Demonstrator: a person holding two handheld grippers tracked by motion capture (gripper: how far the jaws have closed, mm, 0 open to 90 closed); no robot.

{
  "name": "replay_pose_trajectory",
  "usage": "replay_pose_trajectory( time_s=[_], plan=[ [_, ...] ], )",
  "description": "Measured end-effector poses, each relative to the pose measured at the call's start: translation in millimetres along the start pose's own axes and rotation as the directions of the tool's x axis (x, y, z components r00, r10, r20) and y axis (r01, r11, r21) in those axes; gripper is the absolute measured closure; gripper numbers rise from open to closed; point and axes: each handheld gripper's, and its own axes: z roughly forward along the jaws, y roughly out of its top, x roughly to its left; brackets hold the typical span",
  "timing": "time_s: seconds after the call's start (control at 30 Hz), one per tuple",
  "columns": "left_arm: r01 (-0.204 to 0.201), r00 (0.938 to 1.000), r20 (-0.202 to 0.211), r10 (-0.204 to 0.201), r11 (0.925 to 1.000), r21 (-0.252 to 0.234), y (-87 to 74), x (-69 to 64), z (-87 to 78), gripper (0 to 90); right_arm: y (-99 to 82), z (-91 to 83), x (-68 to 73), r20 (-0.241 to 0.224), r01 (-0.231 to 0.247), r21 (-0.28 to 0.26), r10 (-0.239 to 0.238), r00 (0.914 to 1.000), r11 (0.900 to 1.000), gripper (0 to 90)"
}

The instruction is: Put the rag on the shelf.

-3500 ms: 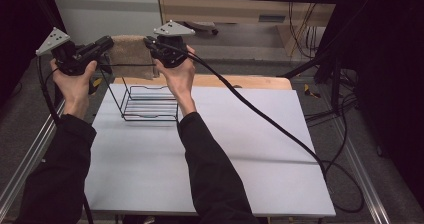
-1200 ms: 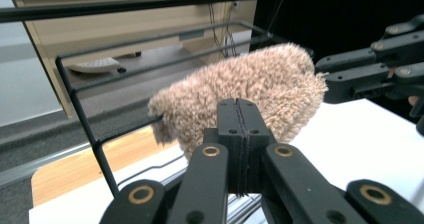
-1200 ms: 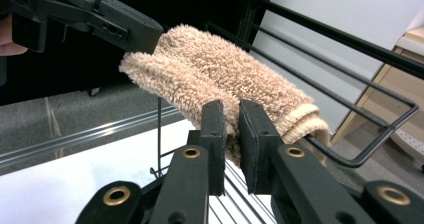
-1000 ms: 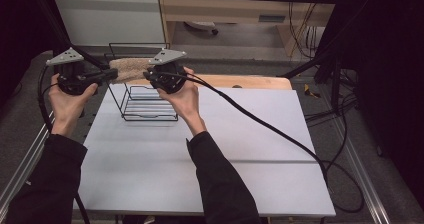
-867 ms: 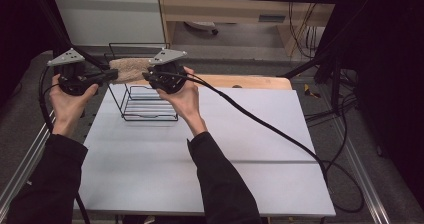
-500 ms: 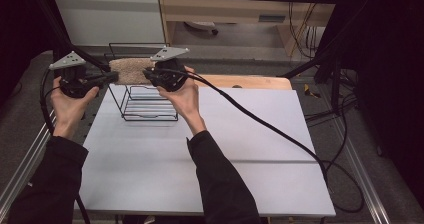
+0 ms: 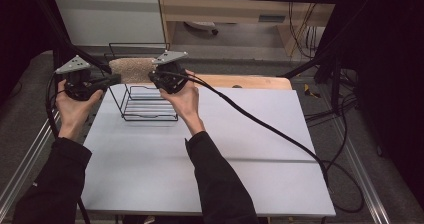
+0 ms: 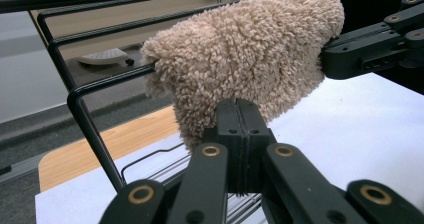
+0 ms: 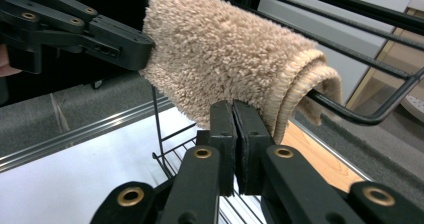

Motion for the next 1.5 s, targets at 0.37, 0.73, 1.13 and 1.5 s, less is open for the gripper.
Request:
replay_pose_trajectory(
  time_s=[0.37,0.73,1.13,1.5],
  plan=[
    [-0.004,1.0,-0.003,0.004,1.0,0.009,0.2,-9.2,-8.8,71.7,-3.2,-24.9,-0.2,-0.029,-0.031,-0.03,0.03,0.9991,0.9991,71.3],
    [-0.023,0.9997,-0.002,0.023,0.9996,0.019,-11.7,-30.1,-17.8,49.1,-21.1,-61.0,-6.0,-0.029,-0.063,-0.016,0.062,0.9976,0.9979,49.4],
    [-0.029,0.9996,0.007,0.029,0.9994,0.017,-34.9,-50.6,-18.4,27.7,-51.2,-103.4,-20.7,0.024,-0.092,0.01,0.092,0.9955,0.9957,27.7],
    [-0.025,0.9996,0.017,0.024,0.9992,0.032,-61.5,-62.4,-15.7,13.3,-86.8,-148.4,-39.4,0.06,-0.129,0.046,0.126,0.9902,0.9906,12.7]
  ],
)
